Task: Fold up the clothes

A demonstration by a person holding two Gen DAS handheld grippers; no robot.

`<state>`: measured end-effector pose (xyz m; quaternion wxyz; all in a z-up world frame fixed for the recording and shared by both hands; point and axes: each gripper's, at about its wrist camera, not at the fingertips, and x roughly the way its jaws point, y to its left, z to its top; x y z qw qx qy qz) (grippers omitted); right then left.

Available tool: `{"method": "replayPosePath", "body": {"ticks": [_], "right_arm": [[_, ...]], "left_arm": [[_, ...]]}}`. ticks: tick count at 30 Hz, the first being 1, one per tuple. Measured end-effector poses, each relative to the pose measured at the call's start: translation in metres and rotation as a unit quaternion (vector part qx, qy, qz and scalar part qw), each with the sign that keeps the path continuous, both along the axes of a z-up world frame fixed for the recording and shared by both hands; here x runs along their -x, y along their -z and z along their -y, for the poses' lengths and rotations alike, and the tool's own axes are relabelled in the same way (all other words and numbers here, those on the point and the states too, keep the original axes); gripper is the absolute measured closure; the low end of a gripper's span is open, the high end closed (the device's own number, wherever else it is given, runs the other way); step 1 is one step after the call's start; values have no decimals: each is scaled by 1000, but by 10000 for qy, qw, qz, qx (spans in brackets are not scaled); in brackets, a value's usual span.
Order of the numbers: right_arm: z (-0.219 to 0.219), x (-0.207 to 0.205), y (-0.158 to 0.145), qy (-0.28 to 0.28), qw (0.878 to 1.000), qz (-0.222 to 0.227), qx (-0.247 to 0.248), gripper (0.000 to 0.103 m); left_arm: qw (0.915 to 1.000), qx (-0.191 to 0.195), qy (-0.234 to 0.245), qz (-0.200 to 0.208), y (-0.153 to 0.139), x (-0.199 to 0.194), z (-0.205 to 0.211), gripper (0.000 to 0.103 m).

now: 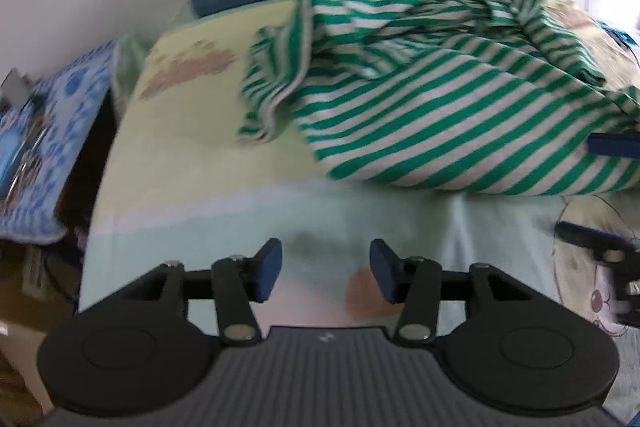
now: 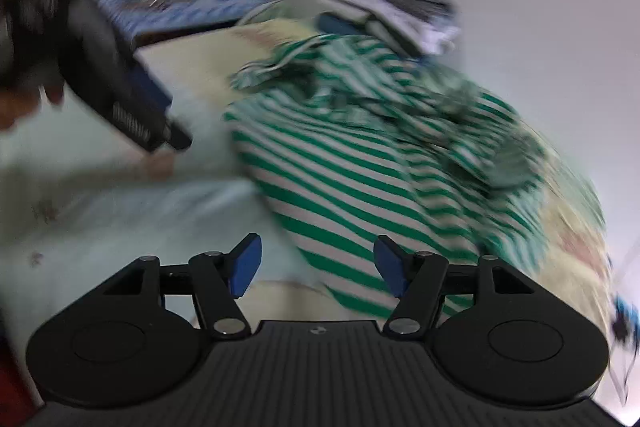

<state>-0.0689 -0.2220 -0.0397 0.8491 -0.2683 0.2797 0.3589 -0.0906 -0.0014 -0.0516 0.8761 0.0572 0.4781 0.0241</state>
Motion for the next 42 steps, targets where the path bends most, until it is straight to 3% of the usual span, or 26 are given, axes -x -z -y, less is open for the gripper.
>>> {"method": "replayPosePath", "body": {"ticks": [3, 8, 11, 13, 16, 21, 24, 28, 33, 35, 37, 40, 42], "right_arm": [[-15, -15, 15, 91, 9998, 133, 83, 41], [-21, -36, 19, 248, 9994, -238, -70, 70], [-21, -47, 15, 348, 9978, -512, -250, 95], [-17, -57, 5, 460, 9956, -656, -481, 98], [-6, -78, -19, 757, 9905, -712, -902, 99], [24, -138, -49, 1512, 9723, -845, -1568, 99], [38, -178, -39, 2011, 9587, -1078, -1697, 101], [42, -212, -9, 2438, 9513, -1177, -1475, 103], [51, -202, -14, 2078, 9546, -1307, -1686, 98], [54, -181, -30, 1629, 9630, -1323, -1693, 73], [60, -154, -44, 1173, 9706, -1261, -1680, 60], [70, -120, -48, 776, 9793, -1217, -1422, 58], [76, -100, -42, 658, 9841, -1189, -1140, 58]], "left_arm": [[9997, -33, -217, 44, -2, 11, -10, 36], [9994, -19, -334, 55, -1, 23, -22, 33], [9997, -60, -219, 72, -1, 23, -21, 32], [9999, -4, -90, 87, -1, 22, -18, 29], [9998, 102, 122, 99, -1, 18, -9, 24], [9986, 203, 459, 162, -3, 5, 15, 24], [9973, 354, 614, 170, -6, -8, 27, 24], [9959, 395, 772, 255, -11, -27, 42, 20], [9933, -4, 1060, 457, -5, -58, 50, 19], [9910, -61, 1232, 516, -3, -75, 50, 18], [9892, 160, 1375, 486, -4, -93, 48, 16], [9842, 512, 1638, 443, -4, -112, 49, 8], [9811, 628, 1783, 423, -2, -123, 52, 8]]}}
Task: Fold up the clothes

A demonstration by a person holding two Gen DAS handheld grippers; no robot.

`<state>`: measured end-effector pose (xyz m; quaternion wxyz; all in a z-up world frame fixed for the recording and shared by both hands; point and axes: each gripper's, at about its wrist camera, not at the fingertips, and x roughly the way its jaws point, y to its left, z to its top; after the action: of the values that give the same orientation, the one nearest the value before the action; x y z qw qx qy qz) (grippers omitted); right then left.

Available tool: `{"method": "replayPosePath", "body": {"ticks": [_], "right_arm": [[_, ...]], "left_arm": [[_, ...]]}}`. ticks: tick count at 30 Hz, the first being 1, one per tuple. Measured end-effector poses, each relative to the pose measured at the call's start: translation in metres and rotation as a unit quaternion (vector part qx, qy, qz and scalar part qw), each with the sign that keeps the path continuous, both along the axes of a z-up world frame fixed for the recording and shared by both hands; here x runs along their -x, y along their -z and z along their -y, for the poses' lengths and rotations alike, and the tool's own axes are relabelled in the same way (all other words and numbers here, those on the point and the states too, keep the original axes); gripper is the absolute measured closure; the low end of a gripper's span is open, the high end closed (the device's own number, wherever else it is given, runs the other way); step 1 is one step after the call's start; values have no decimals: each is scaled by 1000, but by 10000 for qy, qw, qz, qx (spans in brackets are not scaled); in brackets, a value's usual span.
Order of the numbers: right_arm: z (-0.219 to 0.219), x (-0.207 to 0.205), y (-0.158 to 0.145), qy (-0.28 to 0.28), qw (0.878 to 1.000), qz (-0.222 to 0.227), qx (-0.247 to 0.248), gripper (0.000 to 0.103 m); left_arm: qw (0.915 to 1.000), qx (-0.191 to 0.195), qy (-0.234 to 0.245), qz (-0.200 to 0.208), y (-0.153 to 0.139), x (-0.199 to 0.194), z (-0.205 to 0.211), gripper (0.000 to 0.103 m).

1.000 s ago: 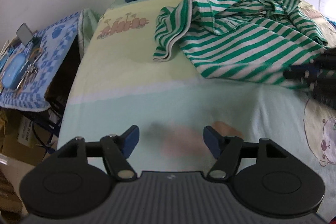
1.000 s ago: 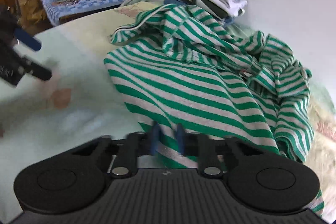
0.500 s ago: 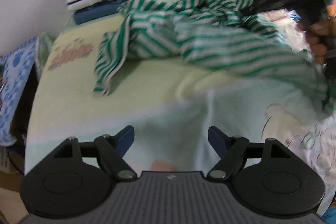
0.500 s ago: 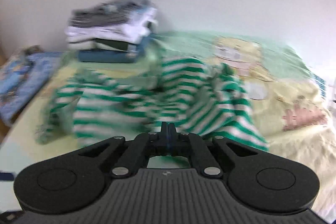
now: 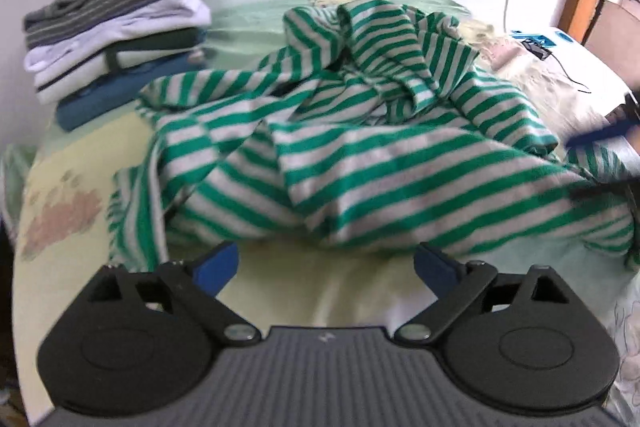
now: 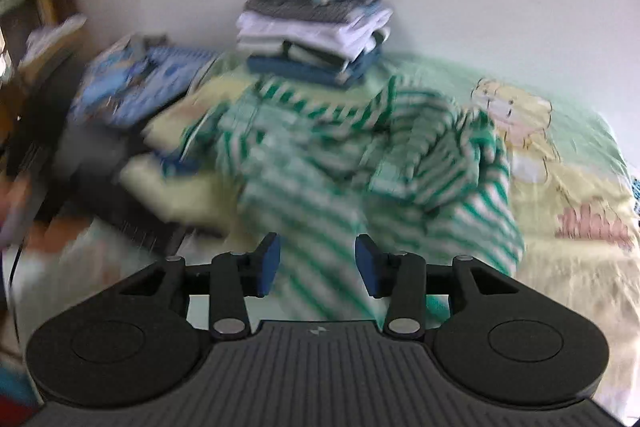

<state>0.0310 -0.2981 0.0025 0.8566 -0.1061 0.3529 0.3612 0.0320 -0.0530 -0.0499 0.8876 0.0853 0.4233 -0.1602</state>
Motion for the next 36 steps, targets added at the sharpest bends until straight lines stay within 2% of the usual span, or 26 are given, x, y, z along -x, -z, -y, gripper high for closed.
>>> {"method": "replayPosePath", "body": {"ticks": [4, 6, 7, 8, 10, 11, 14, 17, 20, 22, 25, 27, 28, 31, 36], "right_arm": [[9, 32, 20, -107, 9973, 226, 683, 58], [17, 38, 27, 26, 9975, 202, 684, 58], [21, 39, 29, 118, 9979, 158, 615, 58], [23, 41, 31, 200, 9981, 156, 561, 58], [25, 45, 32, 271, 9981, 254, 484, 58], [26, 47, 33, 295, 9980, 304, 466, 58], [25, 48, 38, 351, 9972, 449, 479, 58], [22, 54, 40, 206, 9957, 767, 469, 58], [16, 58, 41, 17, 9918, 1131, 596, 58], [11, 56, 43, -52, 9896, 1253, 710, 58], [3, 50, 51, -145, 9861, 1355, 946, 58], [0, 47, 49, -168, 9886, 1179, 918, 73], [0, 45, 47, -178, 9901, 1076, 890, 95], [2, 47, 33, -284, 9950, 780, 554, 95], [0, 73, 0, -858, 9958, 288, -102, 95]], "left_arm": [[9995, 10, 275, -123, 7, -15, 12, 8], [9992, -25, 345, -201, 11, -22, 18, 13], [9991, -66, 345, -226, 13, -25, 21, 23], [9990, -104, 336, -264, 15, -28, 24, 38], [9988, -92, 343, -327, 17, -27, 27, 57], [9988, -82, 346, -327, 16, -25, 28, 71], [9995, -76, 252, -166, 7, -14, 30, 98], [9999, -26, 87, 114, -13, 4, 28, 100], [9989, 314, -65, 347, -41, 26, 18, 100], [9973, 534, -164, 482, -59, 40, 11, 100], [9957, 601, -272, 653, -79, 60, 5, 100], [9950, 625, -340, 697, -90, 71, 0, 100], [9947, 620, -378, 731, -95, 77, -2, 100], [9934, 468, -548, 890, -107, 96, -10, 100], [9916, 408, -911, 818, -115, 118, -39, 100]]}}
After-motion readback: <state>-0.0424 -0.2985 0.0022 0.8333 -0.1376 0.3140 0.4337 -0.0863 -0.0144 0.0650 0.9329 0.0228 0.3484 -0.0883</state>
